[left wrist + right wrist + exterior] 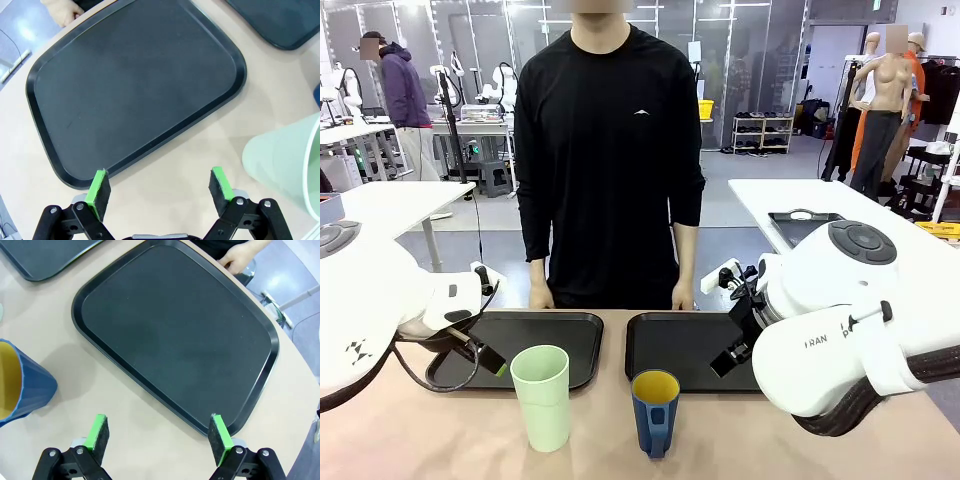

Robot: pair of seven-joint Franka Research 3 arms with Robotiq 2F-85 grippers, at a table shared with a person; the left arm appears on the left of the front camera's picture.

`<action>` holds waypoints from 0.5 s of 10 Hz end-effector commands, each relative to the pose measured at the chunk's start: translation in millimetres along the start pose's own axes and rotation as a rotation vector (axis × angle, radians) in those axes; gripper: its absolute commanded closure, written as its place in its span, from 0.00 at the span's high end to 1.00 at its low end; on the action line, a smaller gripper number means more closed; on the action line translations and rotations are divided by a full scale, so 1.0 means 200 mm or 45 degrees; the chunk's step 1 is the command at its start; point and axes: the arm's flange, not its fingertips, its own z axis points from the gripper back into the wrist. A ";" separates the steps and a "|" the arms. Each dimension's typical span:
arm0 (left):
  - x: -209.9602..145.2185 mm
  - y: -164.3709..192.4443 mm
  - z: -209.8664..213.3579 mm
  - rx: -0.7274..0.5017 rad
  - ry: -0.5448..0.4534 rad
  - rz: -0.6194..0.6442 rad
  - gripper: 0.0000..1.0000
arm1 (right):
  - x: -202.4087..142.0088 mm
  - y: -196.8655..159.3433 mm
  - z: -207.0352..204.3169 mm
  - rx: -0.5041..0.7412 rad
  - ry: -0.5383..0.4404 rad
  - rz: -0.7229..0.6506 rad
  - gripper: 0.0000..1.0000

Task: Sort and store the cups by type.
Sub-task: Pick up the Reusable plastic cup.

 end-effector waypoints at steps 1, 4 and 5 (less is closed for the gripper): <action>0.00 0.00 0.00 0.000 0.000 0.001 1.00 | 0.00 0.00 0.00 0.001 0.000 -0.003 1.00; 0.00 0.00 0.00 0.000 0.000 0.001 1.00 | 0.00 0.00 0.00 0.001 0.000 -0.003 1.00; 0.00 0.00 0.00 0.000 0.000 0.001 1.00 | 0.00 0.00 0.00 0.001 0.000 -0.003 1.00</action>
